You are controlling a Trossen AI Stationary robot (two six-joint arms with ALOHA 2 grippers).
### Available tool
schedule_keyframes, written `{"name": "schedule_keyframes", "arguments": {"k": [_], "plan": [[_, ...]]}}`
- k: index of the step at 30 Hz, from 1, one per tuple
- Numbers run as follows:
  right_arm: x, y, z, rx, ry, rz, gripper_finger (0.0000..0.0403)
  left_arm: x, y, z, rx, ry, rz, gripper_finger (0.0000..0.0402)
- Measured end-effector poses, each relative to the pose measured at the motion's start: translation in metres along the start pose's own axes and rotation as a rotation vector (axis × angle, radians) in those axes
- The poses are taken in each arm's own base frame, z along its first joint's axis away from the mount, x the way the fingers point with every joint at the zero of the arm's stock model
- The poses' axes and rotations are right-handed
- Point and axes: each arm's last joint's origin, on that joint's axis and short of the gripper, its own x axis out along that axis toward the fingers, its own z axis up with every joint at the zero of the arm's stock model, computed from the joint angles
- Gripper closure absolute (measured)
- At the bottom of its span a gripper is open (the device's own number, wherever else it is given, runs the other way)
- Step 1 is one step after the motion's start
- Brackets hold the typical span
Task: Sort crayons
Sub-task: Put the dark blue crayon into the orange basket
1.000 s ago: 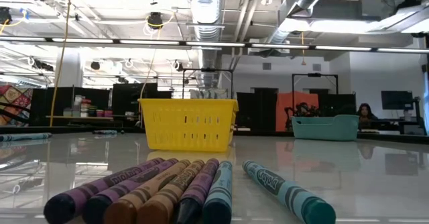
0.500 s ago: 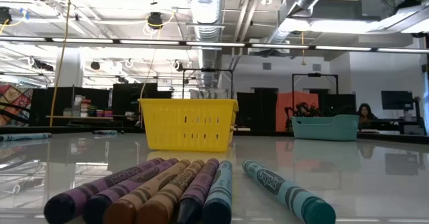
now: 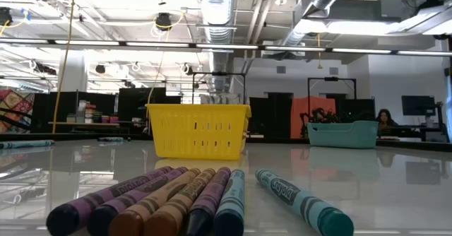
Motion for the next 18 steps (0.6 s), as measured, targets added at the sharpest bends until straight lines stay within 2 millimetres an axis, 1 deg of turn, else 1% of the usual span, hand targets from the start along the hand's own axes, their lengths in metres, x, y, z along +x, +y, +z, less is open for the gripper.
{"name": "schedule_keyframes", "arguments": {"k": [5, 10, 14, 18], "plan": [[0.0, 0.0, 0.0, 0.016, 0.002, 0.002, 0.0388, 0.0, 0.0, -0.001, 0.024, 0.01, -0.001, 0.0387], [0.0, 0.0, -0.001, 0.021, 0.004, 0.002, 0.035, -0.001, -0.002, -0.002, 0.047, 0.032, 0.016, 0.0389], [0.0, 0.0, -0.003, 0.031, 0.023, 0.0, 0.0324, -0.004, -0.008, -0.003, 0.093, 0.073, 0.041, 0.039], [0.0, -0.001, -0.01, 0.044, 0.066, -0.005, 0.0309, -0.009, -0.018, -0.004, 0.152, 0.142, 0.072, 0.0391]]}}
